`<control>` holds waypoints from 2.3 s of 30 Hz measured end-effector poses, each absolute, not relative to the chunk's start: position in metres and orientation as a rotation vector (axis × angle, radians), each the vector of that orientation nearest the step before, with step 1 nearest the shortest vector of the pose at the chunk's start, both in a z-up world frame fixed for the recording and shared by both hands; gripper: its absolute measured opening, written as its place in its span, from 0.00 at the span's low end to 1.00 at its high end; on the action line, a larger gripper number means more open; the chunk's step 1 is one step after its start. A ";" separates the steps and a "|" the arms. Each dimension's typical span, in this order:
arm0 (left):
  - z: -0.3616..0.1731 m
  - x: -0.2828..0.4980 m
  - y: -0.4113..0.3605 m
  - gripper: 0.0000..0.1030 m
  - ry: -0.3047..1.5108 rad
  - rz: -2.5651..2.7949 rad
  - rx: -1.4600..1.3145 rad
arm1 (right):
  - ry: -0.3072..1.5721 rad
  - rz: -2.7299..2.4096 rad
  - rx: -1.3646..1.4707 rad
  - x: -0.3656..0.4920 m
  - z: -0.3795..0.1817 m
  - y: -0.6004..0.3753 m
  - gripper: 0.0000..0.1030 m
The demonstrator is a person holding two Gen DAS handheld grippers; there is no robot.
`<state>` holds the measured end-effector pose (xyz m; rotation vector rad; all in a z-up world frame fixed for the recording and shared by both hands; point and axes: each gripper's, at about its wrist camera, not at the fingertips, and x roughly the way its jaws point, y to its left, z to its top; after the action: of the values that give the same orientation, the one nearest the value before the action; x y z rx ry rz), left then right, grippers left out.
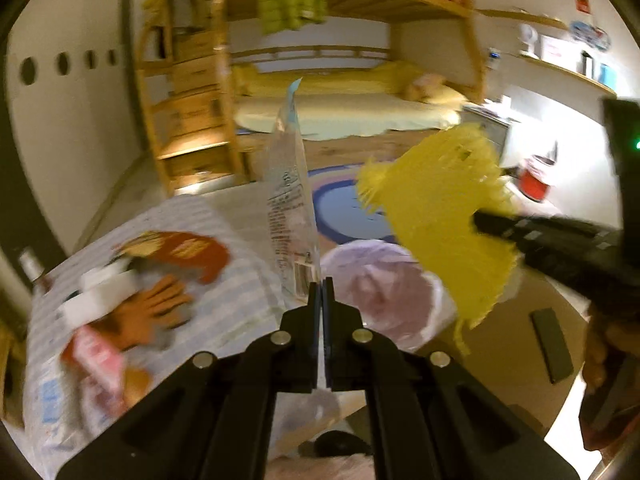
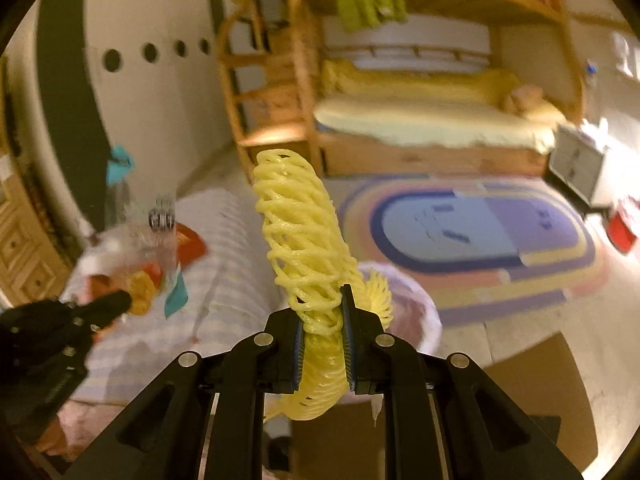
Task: Collect trash
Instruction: 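Drop the yellow net into the bin with the right gripper while the left grasps a clear bag, then return the right gripper to the table and grasp a white paper sheet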
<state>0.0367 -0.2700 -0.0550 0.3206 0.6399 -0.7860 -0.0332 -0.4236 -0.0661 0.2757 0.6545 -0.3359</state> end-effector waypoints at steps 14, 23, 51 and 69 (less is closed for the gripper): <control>-0.088 0.064 -0.319 0.00 0.731 -0.859 0.328 | 0.814 -0.398 0.345 0.021 -0.148 -0.482 0.53; -0.105 0.063 -0.347 0.00 0.788 -0.916 0.349 | 0.726 -0.456 0.295 -0.013 -0.114 -0.485 0.65; -0.072 0.072 -0.259 0.40 0.747 -0.728 0.270 | 0.618 -0.363 0.289 -0.044 -0.058 -0.432 0.70; -0.039 0.058 -0.063 0.74 0.699 -0.314 0.118 | 0.654 -0.021 0.093 0.007 -0.038 -0.282 0.70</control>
<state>0.0579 -0.0631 -0.0386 0.1184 0.6990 -0.3144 0.0074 -0.2816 -0.0384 0.0935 0.6538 -0.0206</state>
